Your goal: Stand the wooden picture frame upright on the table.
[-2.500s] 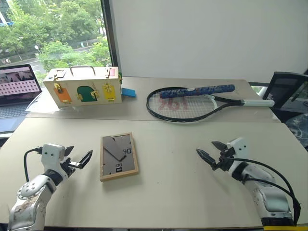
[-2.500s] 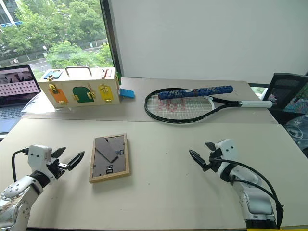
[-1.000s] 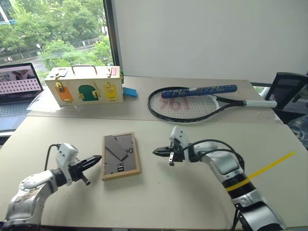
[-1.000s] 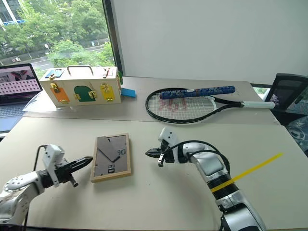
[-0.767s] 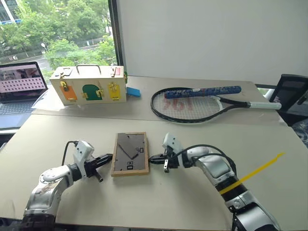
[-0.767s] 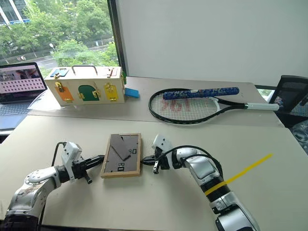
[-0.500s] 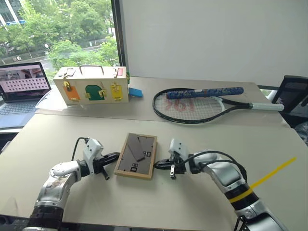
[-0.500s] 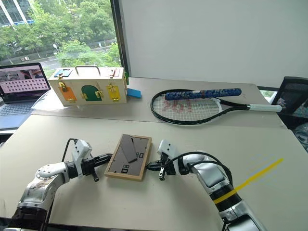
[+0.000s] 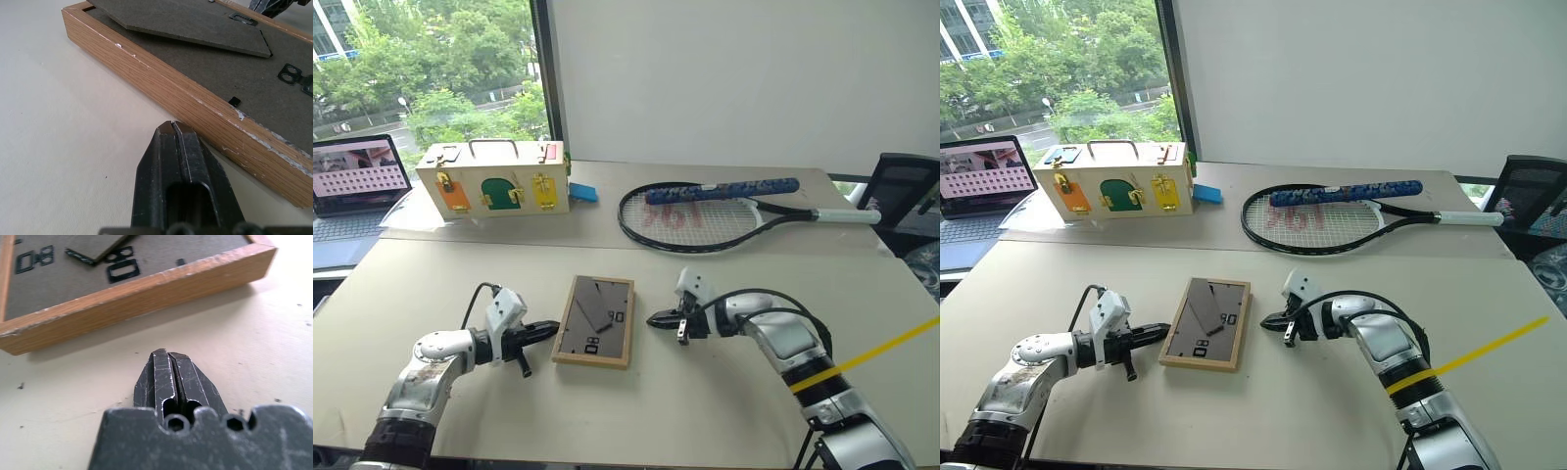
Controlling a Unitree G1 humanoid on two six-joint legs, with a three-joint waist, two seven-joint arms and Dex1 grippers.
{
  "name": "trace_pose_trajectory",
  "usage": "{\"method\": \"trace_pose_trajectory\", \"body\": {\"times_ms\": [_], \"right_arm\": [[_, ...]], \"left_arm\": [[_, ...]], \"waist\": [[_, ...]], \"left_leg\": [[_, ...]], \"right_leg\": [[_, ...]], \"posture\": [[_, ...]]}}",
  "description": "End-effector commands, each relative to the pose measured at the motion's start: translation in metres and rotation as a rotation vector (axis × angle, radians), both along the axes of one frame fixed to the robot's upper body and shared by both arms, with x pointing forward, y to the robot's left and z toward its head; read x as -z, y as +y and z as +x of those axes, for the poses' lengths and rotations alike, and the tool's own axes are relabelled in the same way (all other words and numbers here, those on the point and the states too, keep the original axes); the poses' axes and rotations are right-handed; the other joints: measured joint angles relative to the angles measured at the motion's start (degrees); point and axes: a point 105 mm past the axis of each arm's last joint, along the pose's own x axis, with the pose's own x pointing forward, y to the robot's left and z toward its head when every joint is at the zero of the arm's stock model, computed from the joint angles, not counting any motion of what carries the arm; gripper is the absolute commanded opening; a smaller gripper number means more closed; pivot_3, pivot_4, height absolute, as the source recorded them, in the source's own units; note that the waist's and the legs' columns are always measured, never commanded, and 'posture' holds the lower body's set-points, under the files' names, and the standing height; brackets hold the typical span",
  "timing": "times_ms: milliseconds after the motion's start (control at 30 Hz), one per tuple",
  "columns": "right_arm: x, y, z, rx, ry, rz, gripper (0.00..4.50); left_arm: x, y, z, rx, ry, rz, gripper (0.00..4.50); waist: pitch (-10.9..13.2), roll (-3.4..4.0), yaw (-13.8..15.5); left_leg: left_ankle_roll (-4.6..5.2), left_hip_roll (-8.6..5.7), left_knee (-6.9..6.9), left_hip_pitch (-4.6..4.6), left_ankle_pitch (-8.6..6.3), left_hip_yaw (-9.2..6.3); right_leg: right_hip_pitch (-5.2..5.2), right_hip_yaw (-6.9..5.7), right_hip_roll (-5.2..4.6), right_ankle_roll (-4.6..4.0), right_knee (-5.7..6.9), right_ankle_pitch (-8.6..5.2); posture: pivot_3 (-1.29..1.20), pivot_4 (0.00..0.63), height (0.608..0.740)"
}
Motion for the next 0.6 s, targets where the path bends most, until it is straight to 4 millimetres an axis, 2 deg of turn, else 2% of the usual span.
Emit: {"method": "trace_pose_trajectory", "body": {"times_ms": [33, 200, 300, 600], "right_arm": [[-0.007, 0.013, 0.002, -0.034, -0.039, 0.024, 0.05], [-0.007, 0.013, 0.015, 0.008, -0.064, 0.028, 0.05], [-0.007, 0.013, 0.017, 0.006, -0.063, 0.031, 0.05], [-0.004, 0.000, 0.007, -0.004, -0.035, 0.010, 0.05]], "left_arm": [[0.012, -0.009, -0.007, 0.012, 0.053, -0.010, 0.00], [0.014, -0.022, -0.018, 0.042, 0.089, -0.052, 0.00], [0.013, -0.021, -0.018, 0.018, 0.092, -0.060, 0.00], [0.004, 0.017, -0.005, -0.120, 0.030, -0.015, 0.00]], "waist": [[0.0, 0.00, -0.1], [0.0, 0.01, -0.1], [0.0, 0.01, 0.0], [0.0, 0.03, -0.1]], "left_leg": [[0.00, 0.00, 0.00, 0.00, 0.00, 0.00], [0.00, 0.00, 0.01, -0.01, 0.00, 0.00], [0.00, 0.00, 0.01, -0.01, 0.00, 0.00], [0.00, 0.00, 0.00, -0.01, 0.00, 0.00]], "right_leg": [[0.00, 0.00, 0.00, 0.00, 0.00, 0.00], [0.00, 0.00, 0.00, -0.02, 0.00, 0.01], [0.00, -0.01, 0.00, -0.01, 0.00, 0.01], [-0.01, 0.00, 0.00, 0.01, 0.00, -0.01]], "posture": [[0.00, 0.150, 0.710], [0.00, 0.150, 0.710], [0.00, 0.150, 0.710], [0.00, 0.150, 0.710]]}}
